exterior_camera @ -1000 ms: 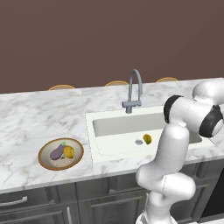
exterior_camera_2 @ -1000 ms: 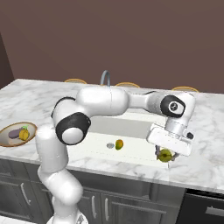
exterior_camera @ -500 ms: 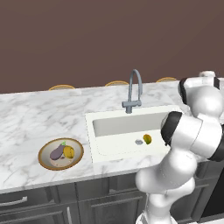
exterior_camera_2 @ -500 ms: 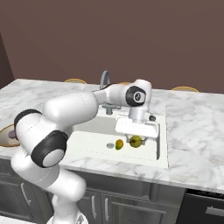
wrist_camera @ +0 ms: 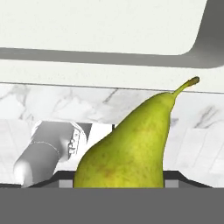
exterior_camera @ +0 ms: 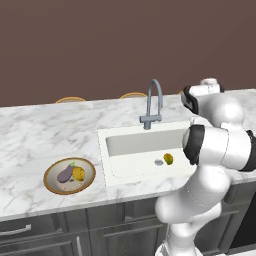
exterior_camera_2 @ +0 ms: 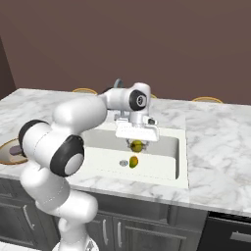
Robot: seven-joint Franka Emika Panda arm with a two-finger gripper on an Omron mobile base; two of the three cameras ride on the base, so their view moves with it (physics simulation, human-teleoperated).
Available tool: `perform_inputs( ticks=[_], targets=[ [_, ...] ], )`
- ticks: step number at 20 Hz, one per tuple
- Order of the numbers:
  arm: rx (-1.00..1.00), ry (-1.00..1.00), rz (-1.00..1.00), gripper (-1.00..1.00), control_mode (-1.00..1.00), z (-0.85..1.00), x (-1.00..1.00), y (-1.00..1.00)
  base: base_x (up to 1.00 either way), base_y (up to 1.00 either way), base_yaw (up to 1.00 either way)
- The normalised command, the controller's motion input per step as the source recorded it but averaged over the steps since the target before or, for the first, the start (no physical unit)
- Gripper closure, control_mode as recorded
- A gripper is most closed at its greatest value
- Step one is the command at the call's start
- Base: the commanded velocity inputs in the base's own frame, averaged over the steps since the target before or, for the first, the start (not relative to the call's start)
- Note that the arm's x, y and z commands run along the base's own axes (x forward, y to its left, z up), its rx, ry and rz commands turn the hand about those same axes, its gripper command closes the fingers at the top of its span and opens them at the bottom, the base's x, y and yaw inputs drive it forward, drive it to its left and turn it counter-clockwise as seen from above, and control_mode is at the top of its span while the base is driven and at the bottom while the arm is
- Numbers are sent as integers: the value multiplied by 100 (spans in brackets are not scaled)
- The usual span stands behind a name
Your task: There is a mixed pile of frozen fruits and vegetables on the counter. Locate all the frozen vegetables and place the items in a bowl on the counter. Take all the frozen fruits and defrost them in a running sink.
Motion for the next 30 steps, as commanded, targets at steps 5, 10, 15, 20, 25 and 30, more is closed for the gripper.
perform_inputs(
  ticks=[5, 10, 15, 20, 25, 30],
  targets=[
    [0, -4, -4, 100, -100, -14, 65, 11, 0, 0, 0],
    [3, -22, -10, 100, -100, -45, 56, 14, 0, 0, 0],
    [7, -32, -11, 100, -100, -34, 19, 6, 0, 0, 0],
    [-2, -6, -2, 100, -100, -4, 0, 2, 0, 0, 0],
    [-11, 0, -3, 100, -100, -27, 21, 0, 0, 0, 0],
    [-7, 0, -2, 100, -100, -34, 53, -1, 0, 0, 0]
  ],
)
